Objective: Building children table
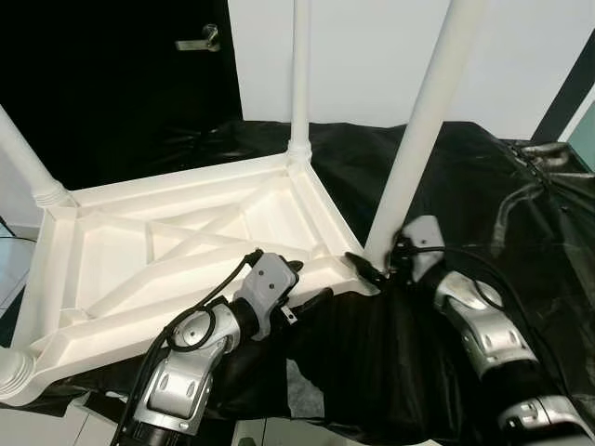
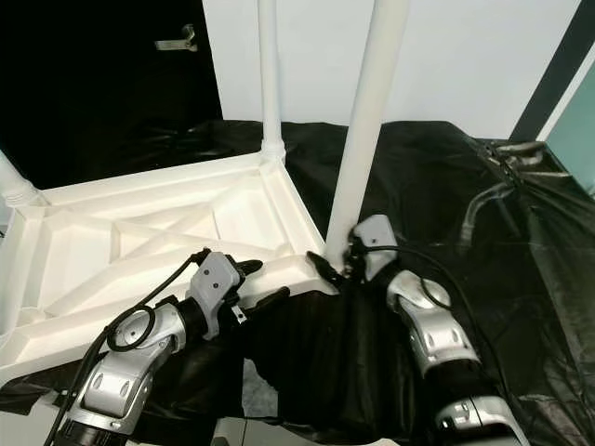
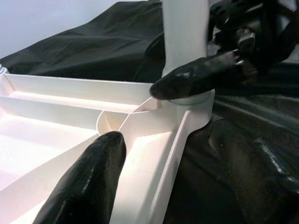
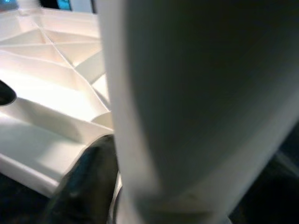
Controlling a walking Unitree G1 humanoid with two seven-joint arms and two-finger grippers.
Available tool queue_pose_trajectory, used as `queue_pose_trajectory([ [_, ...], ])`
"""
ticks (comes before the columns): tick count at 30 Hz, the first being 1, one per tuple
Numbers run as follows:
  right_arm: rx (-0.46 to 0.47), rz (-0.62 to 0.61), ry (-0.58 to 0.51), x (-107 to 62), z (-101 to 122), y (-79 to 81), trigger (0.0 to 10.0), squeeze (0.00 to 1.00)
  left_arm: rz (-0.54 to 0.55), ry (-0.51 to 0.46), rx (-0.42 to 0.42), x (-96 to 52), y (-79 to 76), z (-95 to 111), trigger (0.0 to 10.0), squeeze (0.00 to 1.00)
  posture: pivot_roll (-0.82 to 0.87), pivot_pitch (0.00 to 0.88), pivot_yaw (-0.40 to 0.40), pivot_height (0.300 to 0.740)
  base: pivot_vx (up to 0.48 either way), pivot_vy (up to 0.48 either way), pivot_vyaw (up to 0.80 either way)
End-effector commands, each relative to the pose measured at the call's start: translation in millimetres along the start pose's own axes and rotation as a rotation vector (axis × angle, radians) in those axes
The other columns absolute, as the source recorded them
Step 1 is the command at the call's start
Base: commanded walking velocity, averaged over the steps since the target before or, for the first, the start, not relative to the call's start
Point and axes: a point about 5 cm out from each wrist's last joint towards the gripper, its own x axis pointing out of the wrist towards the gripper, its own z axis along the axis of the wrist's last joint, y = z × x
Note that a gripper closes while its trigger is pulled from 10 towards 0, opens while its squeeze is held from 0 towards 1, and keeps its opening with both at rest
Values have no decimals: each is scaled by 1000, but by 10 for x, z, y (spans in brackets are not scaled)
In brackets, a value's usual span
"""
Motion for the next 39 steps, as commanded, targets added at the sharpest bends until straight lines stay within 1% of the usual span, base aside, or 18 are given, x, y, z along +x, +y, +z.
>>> queue_pose_trajectory([
  [1, -20, 24, 12, -2, -16, -4, 0, 0, 42, -7, 6, -6, 17, 13, 10000, 0, 89, 0, -23, 740, 0, 0, 0],
  [6, -16, 39, 14, -17, -41, -9, 0, 0, 52, -10, 1, -9, 1, 18, 10000, 0, 98, 0, -32, 740, 0, 0, 0],
  [10, 4, 13, 17, -58, -74, -33, 0, 0, 56, -8, -7, -16, -10, 14, 10000, 0, 94, 0, -27, 740, 0, 0, 0],
  [11, 21, -12, 20, -82, -92, -44, 2745, 0, 55, -7, -8, -19, -15, 12, 10000, 0, 89, 0, -24, 740, 0, 0, 0],
  [12, 21, -12, 20, -82, -92, -44, 2745, 0, 55, -7, -8, -19, -15, 12, 10000, 0, 89, 0, -24, 740, 0, 0, 0],
  [13, 55, -89, 21, -114, -104, -48, 10000, 0, 51, -4, -9, -21, -19, 12, 10000, 0, 84, 0, -20, 740, 0, 0, 0],
  [18, 68, -156, 29, -125, -115, -31, 10000, 0, 50, -4, -10, -23, -19, 13, 10000, 0, 82, 0, -17, 740, 0, 0, 0],
  [21, 97, -320, 42, -137, -141, 24, 10000, 0, 43, -4, -16, -16, -40, 16, 10000, 0, 80, 0, -14, 740, 0, 0, 0],
  [22, 97, -320, 42, -137, -141, 24, 10000, 0, 43, -4, -16, -16, -40, 16, 10000, 0, 80, 0, -14, 740, 0, 0, 0],
  [24, 122, -452, 68, -156, -173, 47, 10000, 0, 37, -4, -16, -14, -54, 19, 10000, 0, 79, 0, -17, 740, 0, 0, 0],
  [26, 122, -452, 68, -156, -173, 47, 10000, 0, 37, -4, -16, -14, -54, 19, 10000, 0, 79, 0, -17, 740, 0, 0, 0],
  [28, 143, -534, 72, -152, -176, 100, 10000, 0, 36, -4, -16, -14, -55, 21, 10000, 0, 78, 0, -19, 740, 0, 0, 0],
  [31, 148, -561, 68, -144, -168, 128, 10000, 0, 36, -5, -17, -13, -54, 22, 10000, 0, 78, 0, -20, 740, 0, 0, 0],
  [32, 160, -609, 63, -123, -152, 191, 10000, 0, 36, -6, -18, -11, -52, 23, 10000, 0, 77, 0, -21, 740, 0, 0, 0],
  [33, 160, -609, 63, -123, -152, 191, 10000, 0, 36, -6, -18, -11, -52, 23, 10000, 0, 77, 0, -21, 740, 0, 0, 0],
  [34, 174, -663, 58, -106, -134, 251, 10000, 0, 36, -7, -17, -7, -51, 25, 10000, 0, 77, 0, -25, 740, 0, 0, 0],
  [36, 190, -708, 59, -101, -120, 295, 10000, 0, 35, -8, -15, -4, -51, 26, 10000, 0, 78, 0, -25, 740, 0, 0, 0],
  [39, 211, -719, 58, -78, -90, 355, 10000, 0, 35, -11, -15, 3, -53, 34, 10000, 0, 70, 0, -20, 740, 0, 0, 0],
])
